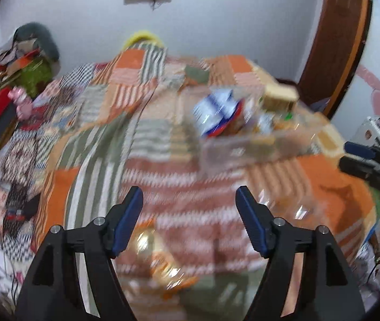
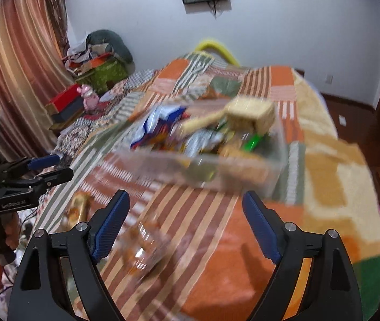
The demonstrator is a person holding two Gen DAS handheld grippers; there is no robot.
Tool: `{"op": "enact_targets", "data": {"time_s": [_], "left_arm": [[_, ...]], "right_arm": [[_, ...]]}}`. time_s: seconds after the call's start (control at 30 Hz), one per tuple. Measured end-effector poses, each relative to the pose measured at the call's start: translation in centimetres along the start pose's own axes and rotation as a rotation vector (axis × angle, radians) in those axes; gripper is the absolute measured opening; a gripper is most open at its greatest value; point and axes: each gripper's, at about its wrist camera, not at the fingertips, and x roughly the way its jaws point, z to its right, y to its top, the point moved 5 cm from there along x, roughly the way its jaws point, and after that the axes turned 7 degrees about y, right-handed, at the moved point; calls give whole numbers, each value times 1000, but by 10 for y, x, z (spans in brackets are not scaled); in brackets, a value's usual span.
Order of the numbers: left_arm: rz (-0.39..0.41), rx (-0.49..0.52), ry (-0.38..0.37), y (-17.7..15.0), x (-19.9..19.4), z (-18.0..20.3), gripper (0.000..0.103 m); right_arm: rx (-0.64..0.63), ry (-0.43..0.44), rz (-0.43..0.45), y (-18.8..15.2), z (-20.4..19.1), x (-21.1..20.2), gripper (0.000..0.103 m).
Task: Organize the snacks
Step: 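Grasp the yellow-labelled cake with left tool while right tool grasps the clear pastry bag, then carry both snacks over the clear box and release them inside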
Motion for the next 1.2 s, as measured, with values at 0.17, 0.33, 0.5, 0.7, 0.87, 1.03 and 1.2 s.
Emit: {"op": "enact_targets", "data": {"time_s": [0.17, 0.33, 0.5, 0.7, 0.87, 1.03, 1.2], "left_arm": [[-86, -60, 35, -45, 21, -24, 71], [-156, -148, 12, -73, 44, -33, 71], [-144, -124, 3, -76, 59, -28, 58], [-127, -84, 2, -77, 67, -23, 34], [-111, -69, -6, -76, 61, -19, 34], [-53, -51, -22, -64, 40, -11, 34], [-10, -30, -46, -46, 22, 3, 34]], "right_arm": [[-26, -43, -37, -21, -15, 12, 84], [-11, -34, -93, -34, -21, 30, 84], [-3, -44, -151, -48, -25, 50, 84], [5, -21, -171, -54, -27, 57, 75], [4, 24, -189, -54, -30, 62, 44], [-44, -7, -157, -52, -34, 54, 38], [-33, -10, -96, -39, -27, 34, 38]]}}
